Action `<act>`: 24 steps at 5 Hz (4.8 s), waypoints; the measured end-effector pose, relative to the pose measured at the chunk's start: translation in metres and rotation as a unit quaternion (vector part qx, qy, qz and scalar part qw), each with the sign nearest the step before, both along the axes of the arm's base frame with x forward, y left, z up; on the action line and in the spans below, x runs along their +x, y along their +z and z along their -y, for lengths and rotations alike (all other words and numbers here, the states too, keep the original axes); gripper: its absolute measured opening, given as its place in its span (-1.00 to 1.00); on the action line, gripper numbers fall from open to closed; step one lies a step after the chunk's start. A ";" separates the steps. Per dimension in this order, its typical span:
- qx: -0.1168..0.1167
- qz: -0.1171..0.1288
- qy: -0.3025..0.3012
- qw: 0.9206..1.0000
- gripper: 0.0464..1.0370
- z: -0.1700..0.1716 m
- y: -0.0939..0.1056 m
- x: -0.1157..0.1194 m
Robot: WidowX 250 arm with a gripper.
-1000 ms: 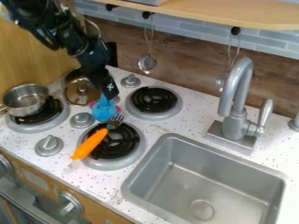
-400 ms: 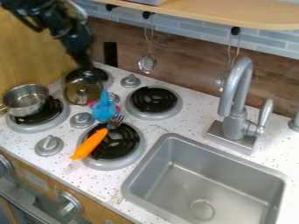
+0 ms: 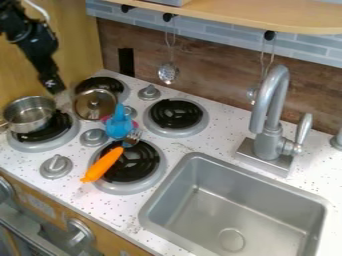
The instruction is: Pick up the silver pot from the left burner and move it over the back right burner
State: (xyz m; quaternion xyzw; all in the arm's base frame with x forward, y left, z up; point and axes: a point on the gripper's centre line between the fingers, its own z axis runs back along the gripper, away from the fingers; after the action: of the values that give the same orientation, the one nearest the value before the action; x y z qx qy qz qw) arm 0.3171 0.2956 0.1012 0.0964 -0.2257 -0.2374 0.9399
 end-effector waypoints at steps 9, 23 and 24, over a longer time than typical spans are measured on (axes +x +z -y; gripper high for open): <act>0.125 -0.052 -0.013 0.991 0.30 -0.049 -0.091 -0.037; 0.028 0.043 -0.292 0.955 -0.90 0.210 -0.028 0.094; 0.019 0.038 -0.301 0.953 -0.90 0.220 -0.035 0.103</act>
State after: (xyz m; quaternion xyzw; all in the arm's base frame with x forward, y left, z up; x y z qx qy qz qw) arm 0.4198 0.0760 0.0666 0.0512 -0.2751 -0.5096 0.8136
